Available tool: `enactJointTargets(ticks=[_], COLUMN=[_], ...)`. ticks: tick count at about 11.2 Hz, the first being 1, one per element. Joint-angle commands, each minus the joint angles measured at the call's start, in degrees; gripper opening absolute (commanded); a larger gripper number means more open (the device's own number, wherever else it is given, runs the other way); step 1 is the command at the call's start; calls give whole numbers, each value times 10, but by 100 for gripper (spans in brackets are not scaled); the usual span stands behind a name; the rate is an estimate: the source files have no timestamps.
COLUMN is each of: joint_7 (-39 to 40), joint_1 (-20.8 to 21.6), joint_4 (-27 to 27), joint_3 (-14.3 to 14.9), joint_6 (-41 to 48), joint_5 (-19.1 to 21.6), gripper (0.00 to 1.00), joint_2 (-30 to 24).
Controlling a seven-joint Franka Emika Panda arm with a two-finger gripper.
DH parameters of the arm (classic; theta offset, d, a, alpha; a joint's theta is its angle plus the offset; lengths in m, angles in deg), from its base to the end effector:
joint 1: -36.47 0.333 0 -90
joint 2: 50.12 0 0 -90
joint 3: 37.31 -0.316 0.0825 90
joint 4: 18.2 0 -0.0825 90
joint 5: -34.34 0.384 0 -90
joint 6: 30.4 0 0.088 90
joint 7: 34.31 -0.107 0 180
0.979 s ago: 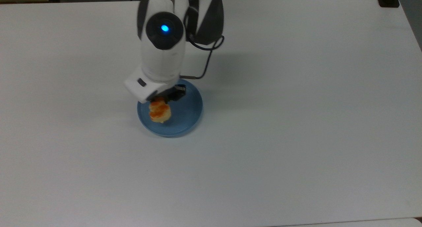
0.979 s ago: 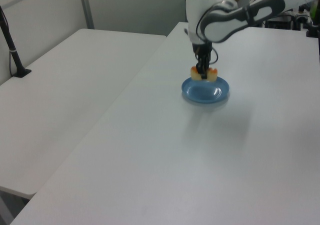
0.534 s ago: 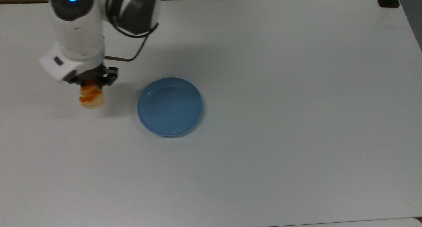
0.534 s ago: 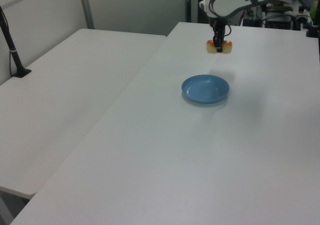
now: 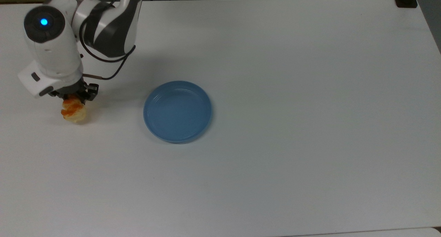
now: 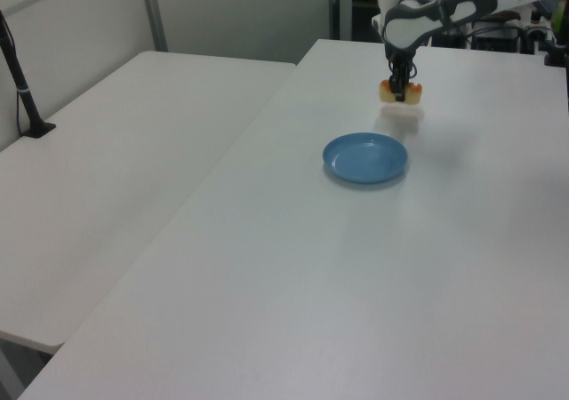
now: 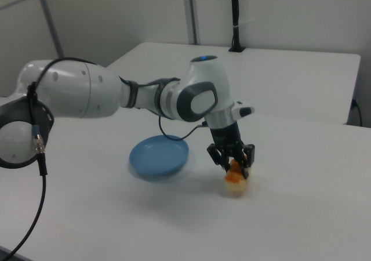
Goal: Put the bread on the table
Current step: 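Carry the bread roll beside the plate and lower it onto the table, then open the gripper, release the bread roll, and raise the arm away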
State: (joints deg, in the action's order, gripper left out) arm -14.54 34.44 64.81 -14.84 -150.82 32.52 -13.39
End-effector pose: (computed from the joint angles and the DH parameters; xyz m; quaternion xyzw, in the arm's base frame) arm 0.6740 -0.2504 0.3392 0.9914 0.0053 -0.0221 0.1291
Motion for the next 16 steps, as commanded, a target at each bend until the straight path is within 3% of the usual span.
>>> enactJointTargets(ticks=[1,2,4,7,9,11,13,14,16], joint_7=[-1,-1,-16,-146,-150,-161,-240,-262,-261], joint_1=[4,6,14,52,56,58,59,61,60], joint_4=[4,5,9,38,54,55,56,62,80], joint_3=[6,6,6,-3,-50,-125,-181,-198,-201], joint_6=[-52,-52,-39,69,155,264,292,300,297], joint_5=[24,33,35,27,23,2,-1,-3,-4], gripper=[93,100,100,100,100,100,100,100,100], joint_2=[26,20,-30,-156,-234,-288,-310,-314,-328])
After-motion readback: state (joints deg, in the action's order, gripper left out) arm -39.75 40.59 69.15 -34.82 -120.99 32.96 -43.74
